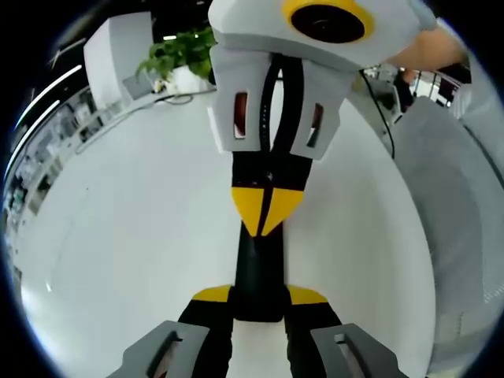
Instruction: Press the specified remote control buttons in sequence, fully releasing each button before pressing the next.
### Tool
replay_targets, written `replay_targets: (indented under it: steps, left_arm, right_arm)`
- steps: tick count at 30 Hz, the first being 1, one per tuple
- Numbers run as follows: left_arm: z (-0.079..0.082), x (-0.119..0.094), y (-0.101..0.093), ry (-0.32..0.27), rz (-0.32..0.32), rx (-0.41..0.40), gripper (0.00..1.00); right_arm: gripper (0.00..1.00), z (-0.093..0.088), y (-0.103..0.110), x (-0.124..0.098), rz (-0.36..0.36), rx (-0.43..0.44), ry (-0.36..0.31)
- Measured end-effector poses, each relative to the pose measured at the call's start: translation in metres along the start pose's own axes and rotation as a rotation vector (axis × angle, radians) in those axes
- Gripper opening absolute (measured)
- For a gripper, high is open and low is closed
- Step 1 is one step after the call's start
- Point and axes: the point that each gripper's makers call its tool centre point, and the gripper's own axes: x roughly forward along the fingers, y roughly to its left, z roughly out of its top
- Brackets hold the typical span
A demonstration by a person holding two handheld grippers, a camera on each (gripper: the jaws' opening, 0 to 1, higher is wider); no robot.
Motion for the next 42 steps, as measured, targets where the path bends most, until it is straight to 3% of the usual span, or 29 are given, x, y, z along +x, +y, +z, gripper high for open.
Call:
replay_targets:
  steps: [42]
  left_arm:
    - [0.0006, 0.0000, -0.0004, 0.011, 0.002, -0.003, 0.24]
  right_arm:
    - [0.00, 0.0002, 0.0003, -0.0009, -0.031, -0.003, -0.006]
